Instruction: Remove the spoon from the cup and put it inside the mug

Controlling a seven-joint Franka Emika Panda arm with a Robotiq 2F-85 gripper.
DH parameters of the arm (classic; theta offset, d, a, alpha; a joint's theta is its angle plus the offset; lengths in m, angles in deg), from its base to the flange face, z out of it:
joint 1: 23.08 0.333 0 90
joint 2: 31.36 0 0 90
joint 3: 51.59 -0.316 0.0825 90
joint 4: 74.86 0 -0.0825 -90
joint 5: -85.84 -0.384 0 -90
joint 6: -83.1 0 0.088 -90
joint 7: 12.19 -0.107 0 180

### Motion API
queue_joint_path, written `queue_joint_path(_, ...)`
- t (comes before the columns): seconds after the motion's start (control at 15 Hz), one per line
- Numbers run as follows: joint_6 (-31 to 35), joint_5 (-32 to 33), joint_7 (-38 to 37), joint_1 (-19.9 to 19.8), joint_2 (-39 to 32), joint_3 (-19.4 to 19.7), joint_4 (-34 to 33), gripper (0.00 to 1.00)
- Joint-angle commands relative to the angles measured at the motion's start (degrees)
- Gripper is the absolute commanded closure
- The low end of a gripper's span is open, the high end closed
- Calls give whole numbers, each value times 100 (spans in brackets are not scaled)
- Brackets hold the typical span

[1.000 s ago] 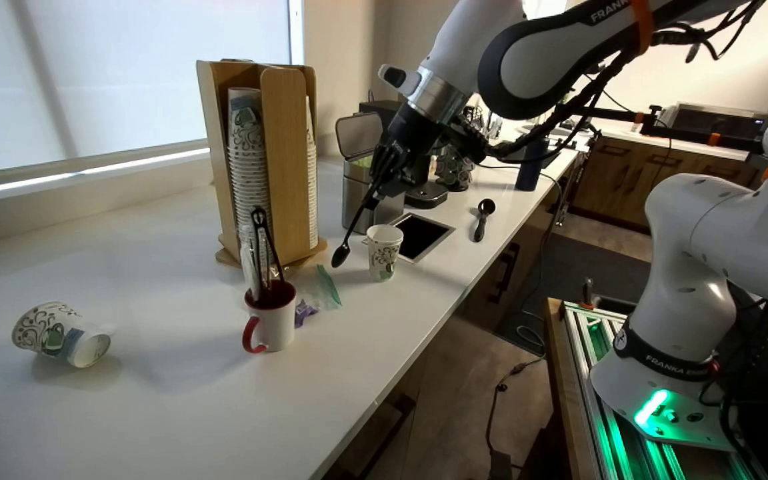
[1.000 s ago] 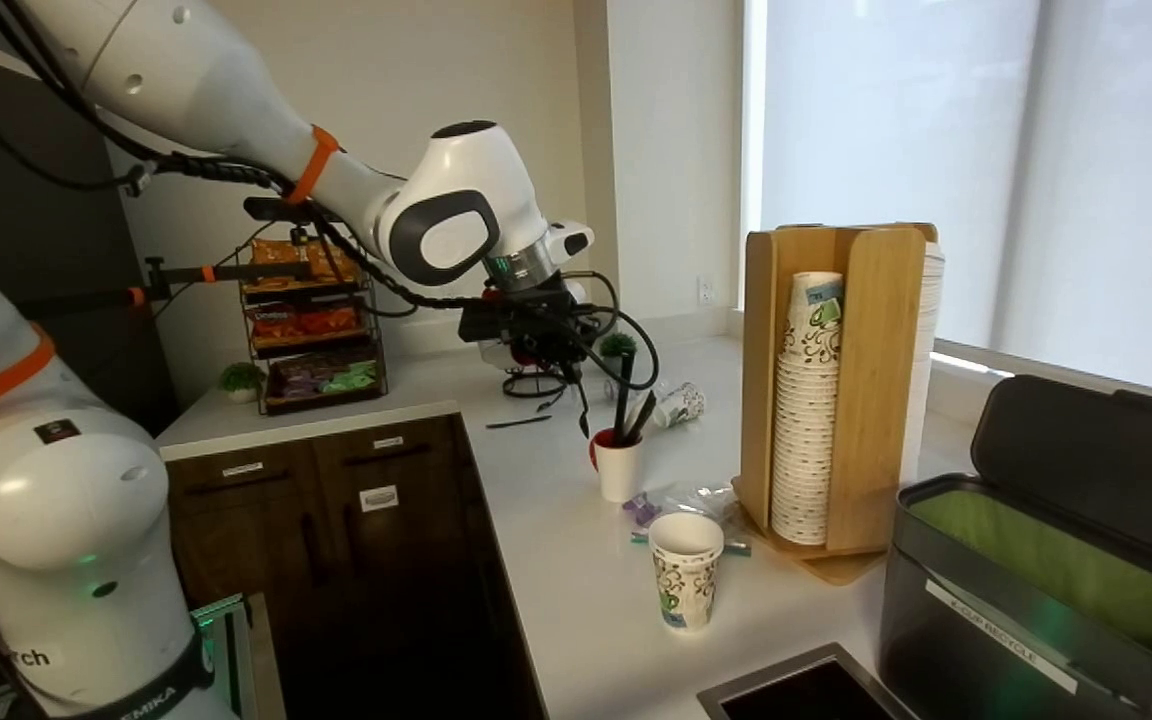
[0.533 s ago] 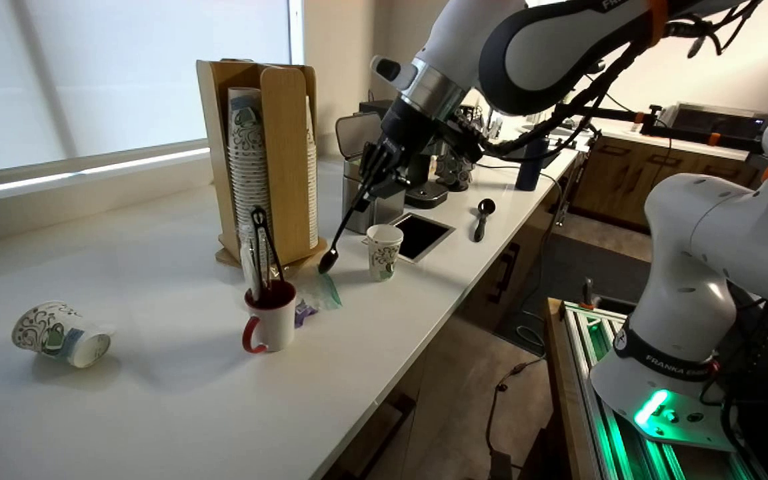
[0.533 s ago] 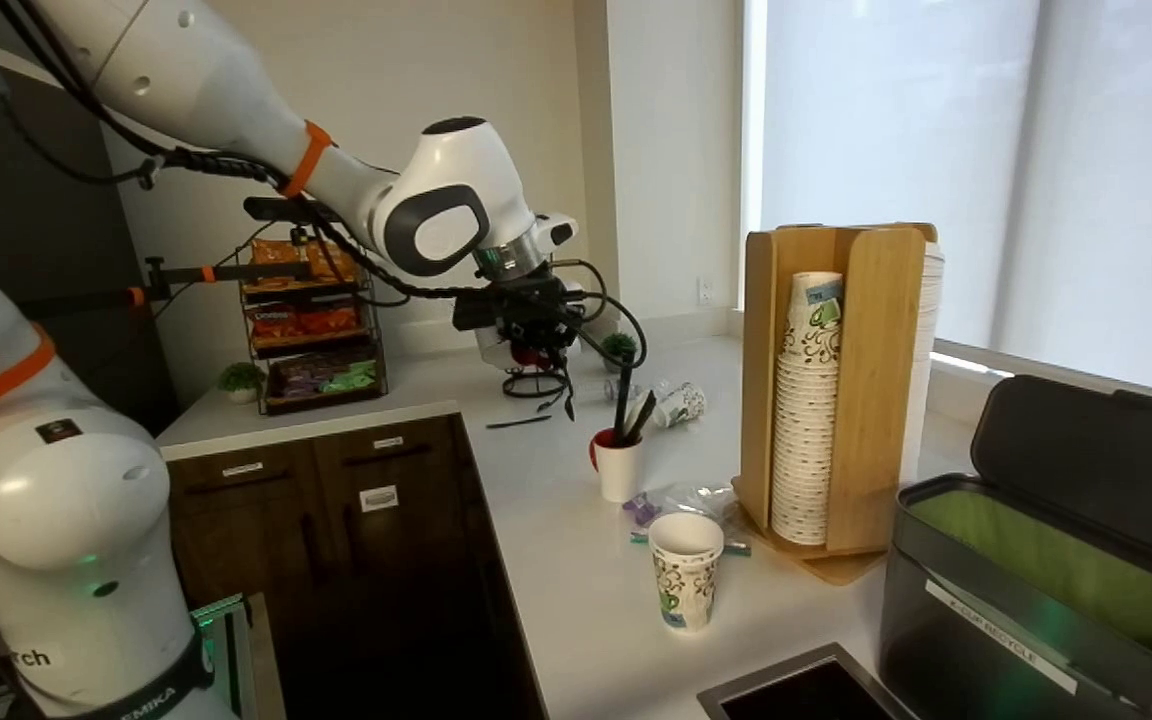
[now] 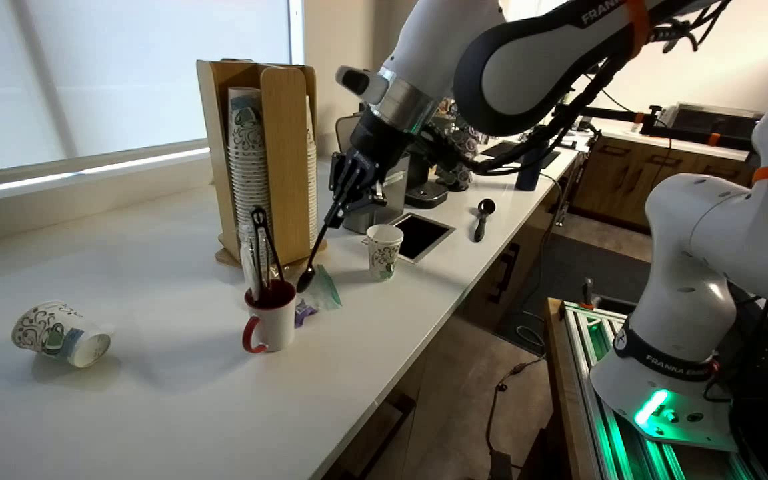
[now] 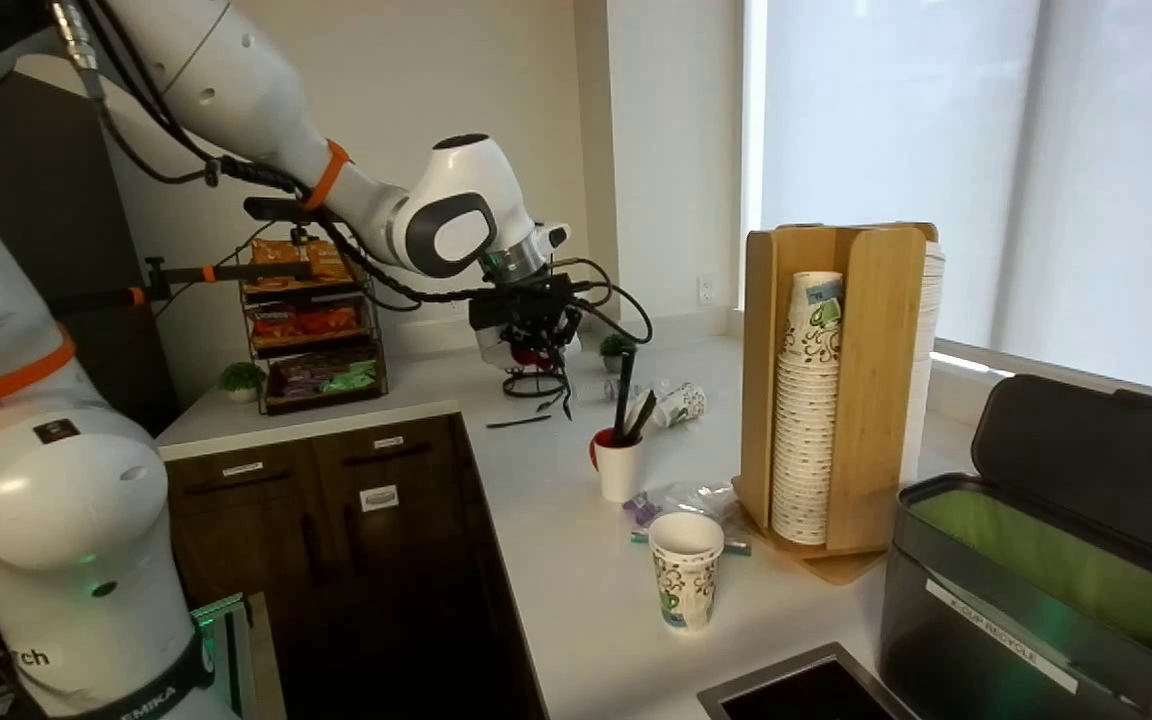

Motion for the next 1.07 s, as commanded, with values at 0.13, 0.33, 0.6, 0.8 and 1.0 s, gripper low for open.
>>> queue_joint_path(0.13, 49, 1646, -656, -819, -1206, -768, -966, 99)
queue_joint_path(0.33, -19, 2155, -857, -937, -1599, -959, -1400, 99)
queue_joint_path(0.6, -144, 2130, -799, -973, -1982, -1137, -1811, 99)
queue_joint_path(0.8, -317, 2150, -863, -991, -2189, -1202, -2015, 99)
queue_joint_path(1.0, -576, 2408, -1147, -979, -2298, -1165, -2162, 99)
